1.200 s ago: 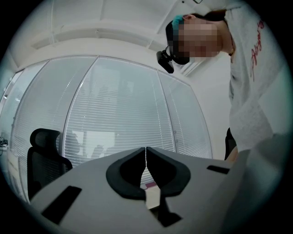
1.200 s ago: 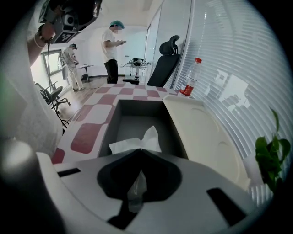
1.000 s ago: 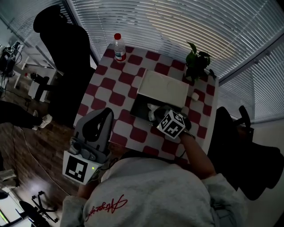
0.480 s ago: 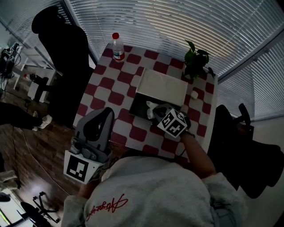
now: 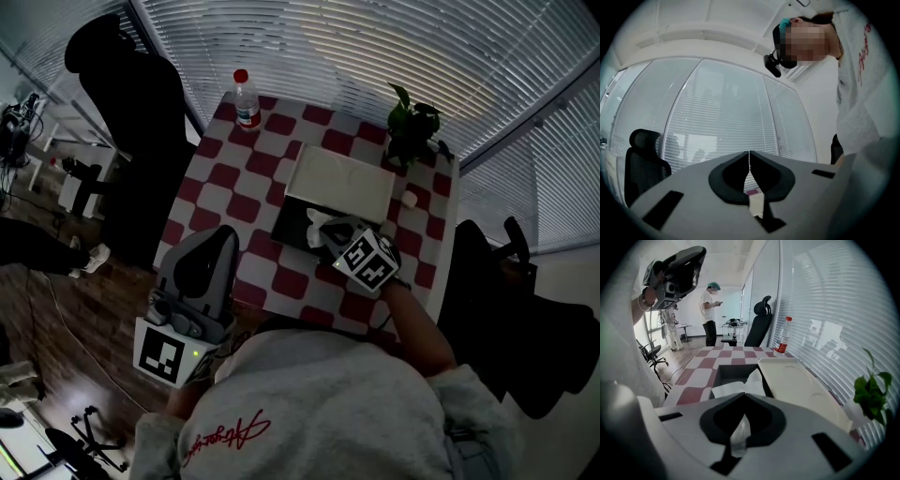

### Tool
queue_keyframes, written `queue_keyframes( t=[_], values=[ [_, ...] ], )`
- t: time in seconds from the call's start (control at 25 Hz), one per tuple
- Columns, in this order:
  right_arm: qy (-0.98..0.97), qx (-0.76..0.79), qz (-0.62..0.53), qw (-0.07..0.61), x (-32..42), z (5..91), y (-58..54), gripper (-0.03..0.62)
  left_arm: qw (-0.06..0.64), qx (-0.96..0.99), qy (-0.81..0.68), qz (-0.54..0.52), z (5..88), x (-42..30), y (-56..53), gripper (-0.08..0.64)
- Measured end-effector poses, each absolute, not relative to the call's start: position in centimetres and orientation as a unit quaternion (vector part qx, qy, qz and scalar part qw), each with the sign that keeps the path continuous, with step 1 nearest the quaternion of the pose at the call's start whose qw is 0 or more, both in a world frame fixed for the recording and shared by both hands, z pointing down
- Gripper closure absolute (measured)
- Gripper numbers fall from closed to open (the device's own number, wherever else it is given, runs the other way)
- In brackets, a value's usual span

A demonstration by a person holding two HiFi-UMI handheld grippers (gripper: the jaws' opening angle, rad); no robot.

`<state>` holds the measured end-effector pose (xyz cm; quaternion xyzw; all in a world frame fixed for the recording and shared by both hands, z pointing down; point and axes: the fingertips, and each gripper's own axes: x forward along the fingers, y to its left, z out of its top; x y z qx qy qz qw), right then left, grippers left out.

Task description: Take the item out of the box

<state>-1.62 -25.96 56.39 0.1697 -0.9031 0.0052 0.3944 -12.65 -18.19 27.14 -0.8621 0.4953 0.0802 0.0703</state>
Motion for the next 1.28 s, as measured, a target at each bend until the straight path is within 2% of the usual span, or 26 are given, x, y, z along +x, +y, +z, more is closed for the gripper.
queue_keyframes(
  t=[1.28],
  values=[
    [-0.949,0.213,0.051,0.225,-1.8,50.4,-26.1,0.581,0.065,-0.868,0.49,0.052,28.2,-12.0,-18.8,0.543]
  ],
)
